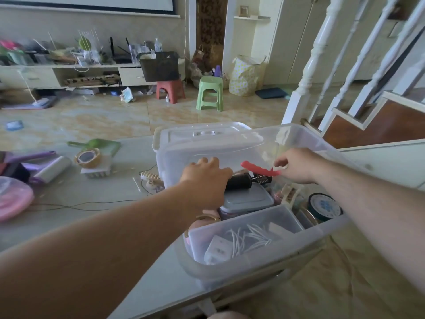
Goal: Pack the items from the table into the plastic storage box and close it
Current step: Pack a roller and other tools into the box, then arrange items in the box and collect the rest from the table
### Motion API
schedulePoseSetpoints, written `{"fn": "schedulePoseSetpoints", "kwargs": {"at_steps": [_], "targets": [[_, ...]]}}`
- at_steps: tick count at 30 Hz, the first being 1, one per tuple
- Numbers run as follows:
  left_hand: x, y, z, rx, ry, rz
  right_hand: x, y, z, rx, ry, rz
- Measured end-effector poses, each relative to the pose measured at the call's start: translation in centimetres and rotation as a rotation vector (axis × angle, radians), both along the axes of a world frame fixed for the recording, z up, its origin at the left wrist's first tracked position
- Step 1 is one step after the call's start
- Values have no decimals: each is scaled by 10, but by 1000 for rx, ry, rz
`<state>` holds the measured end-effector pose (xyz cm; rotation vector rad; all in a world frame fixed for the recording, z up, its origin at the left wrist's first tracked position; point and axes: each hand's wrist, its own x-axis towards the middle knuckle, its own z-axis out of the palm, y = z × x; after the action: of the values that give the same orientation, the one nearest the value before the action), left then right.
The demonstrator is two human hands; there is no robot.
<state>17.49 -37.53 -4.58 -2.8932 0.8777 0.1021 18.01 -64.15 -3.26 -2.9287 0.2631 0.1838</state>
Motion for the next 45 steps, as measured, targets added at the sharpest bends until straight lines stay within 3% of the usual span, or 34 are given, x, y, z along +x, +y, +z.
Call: {"fn": "schedulePoseSetpoints", "kwargs": {"at_steps": [3,5,10,19,24,29,32,37,39,45], "targets": [[-13,12,15,-200,-107,-9,-14,20,27,101,-104,-19],[-14,4,21,-327,-149,-25,-18,26,34,64,-87,16],[-23,35,48,-554,-130,22,-30,83,59,49,-173,158],[-45,257,31,-370,-107,333,-21,256,74,123,-261,457],[-46,318,-9,-346,-6,452,1,345,54,22,-184,527],[-17,299,-70,-414,172,387,47,387,0,-148,69,408],[8,261,-103,-403,252,239,73,392,-35,-238,243,321],[38,187,-139,-218,1,-180,116,384,-65,-204,343,204],[46,171,-143,-192,-76,-199,126,379,-70,-155,378,181],[58,177,-152,-139,-32,-127,129,373,-87,-94,323,154]]}}
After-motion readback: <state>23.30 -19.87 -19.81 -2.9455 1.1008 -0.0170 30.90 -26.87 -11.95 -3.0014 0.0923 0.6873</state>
